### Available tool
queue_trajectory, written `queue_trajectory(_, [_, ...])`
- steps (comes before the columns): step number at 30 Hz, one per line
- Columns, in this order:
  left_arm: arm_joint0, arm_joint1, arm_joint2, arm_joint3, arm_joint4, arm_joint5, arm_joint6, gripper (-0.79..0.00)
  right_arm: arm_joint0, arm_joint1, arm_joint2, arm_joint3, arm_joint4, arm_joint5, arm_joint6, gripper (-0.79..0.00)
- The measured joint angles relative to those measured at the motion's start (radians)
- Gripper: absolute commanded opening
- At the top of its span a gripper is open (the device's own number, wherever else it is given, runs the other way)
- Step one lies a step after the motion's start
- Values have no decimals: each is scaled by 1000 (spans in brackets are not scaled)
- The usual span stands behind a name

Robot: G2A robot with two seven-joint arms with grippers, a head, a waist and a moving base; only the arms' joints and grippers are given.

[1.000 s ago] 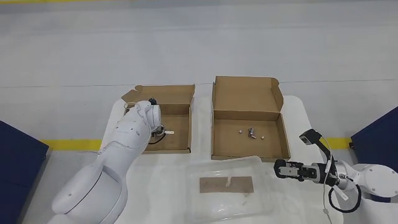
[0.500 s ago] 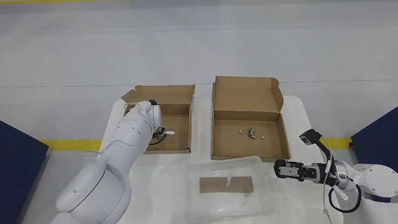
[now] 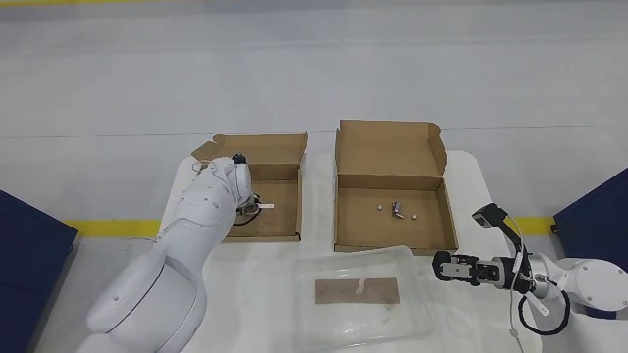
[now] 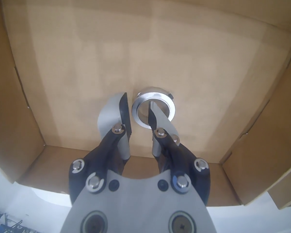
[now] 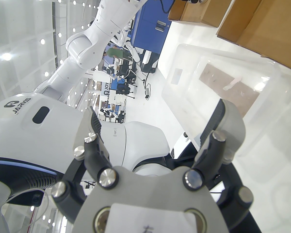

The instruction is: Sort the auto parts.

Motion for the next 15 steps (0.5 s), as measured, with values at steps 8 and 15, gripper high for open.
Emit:
queue_trajectory(8, [0,22,-28,-9,-18,-65,37,0,0,0,0,0,0,0,0,0])
queue_trajectory(15, [-4,57,-59,-46,-33,-159,36,0,0,0,0,0,0,0,0,0])
